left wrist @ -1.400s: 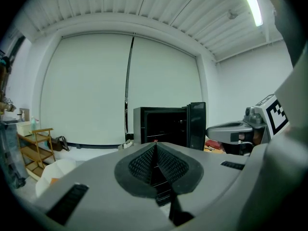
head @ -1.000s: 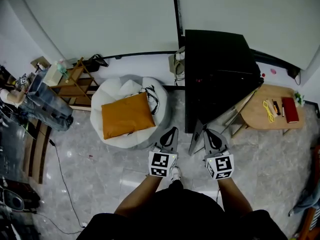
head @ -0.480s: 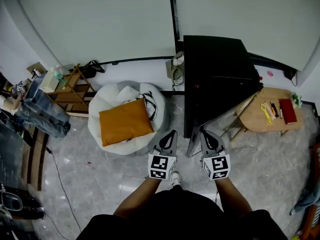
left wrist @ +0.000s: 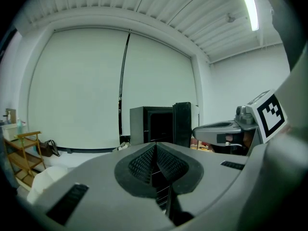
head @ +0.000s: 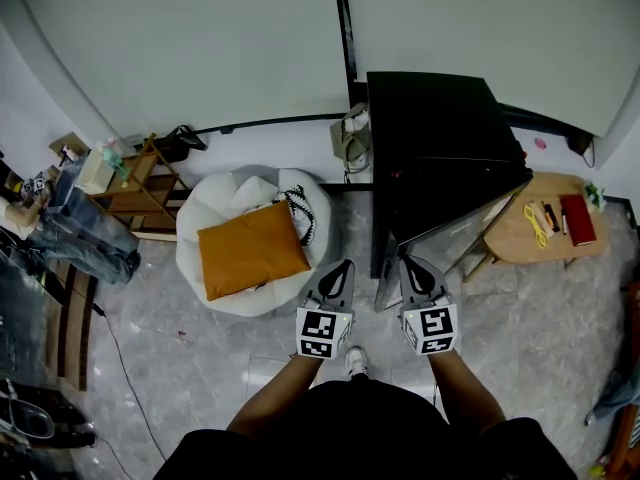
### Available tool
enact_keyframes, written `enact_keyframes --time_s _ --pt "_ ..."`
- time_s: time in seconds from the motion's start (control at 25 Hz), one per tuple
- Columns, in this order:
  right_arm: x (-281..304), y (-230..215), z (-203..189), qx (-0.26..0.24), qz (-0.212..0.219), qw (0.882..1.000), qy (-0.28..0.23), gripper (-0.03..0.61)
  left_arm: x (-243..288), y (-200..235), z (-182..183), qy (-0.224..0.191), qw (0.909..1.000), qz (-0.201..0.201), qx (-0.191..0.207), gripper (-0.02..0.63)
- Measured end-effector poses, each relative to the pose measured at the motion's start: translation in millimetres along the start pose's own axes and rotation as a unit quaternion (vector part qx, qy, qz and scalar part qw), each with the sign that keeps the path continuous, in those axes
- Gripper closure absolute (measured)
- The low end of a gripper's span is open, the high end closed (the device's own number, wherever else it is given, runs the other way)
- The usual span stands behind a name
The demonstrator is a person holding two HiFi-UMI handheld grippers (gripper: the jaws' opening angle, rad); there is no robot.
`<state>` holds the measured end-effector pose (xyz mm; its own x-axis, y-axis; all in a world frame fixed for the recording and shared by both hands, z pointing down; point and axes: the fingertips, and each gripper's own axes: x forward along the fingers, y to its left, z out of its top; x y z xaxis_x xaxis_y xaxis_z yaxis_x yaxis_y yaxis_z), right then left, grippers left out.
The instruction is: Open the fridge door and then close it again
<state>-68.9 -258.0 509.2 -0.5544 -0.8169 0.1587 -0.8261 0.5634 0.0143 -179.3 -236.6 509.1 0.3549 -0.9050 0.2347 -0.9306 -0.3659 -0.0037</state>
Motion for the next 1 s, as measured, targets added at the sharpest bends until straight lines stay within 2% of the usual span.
enact_keyframes --time_s 0.48,0.72,1.0 --pt "33.2 -7.0 2.7 -0.003 -0.002 1.0 0.001 0.56 19.2 16.2 7.7 0.002 0.9999 -0.005 0.014 0.591" --pt "47.4 -9.7 4.3 0.029 -0.004 1.0 0.004 0.56 24.7 22.3 2.7 0.008 0.9999 -0.006 0.006 0.591" --pt "64.1 -12.8 6.5 0.028 -0.008 1.0 0.001 0.56 35.5 29.6 9.8 -0.001 0.9999 -0.008 0.011 0.591"
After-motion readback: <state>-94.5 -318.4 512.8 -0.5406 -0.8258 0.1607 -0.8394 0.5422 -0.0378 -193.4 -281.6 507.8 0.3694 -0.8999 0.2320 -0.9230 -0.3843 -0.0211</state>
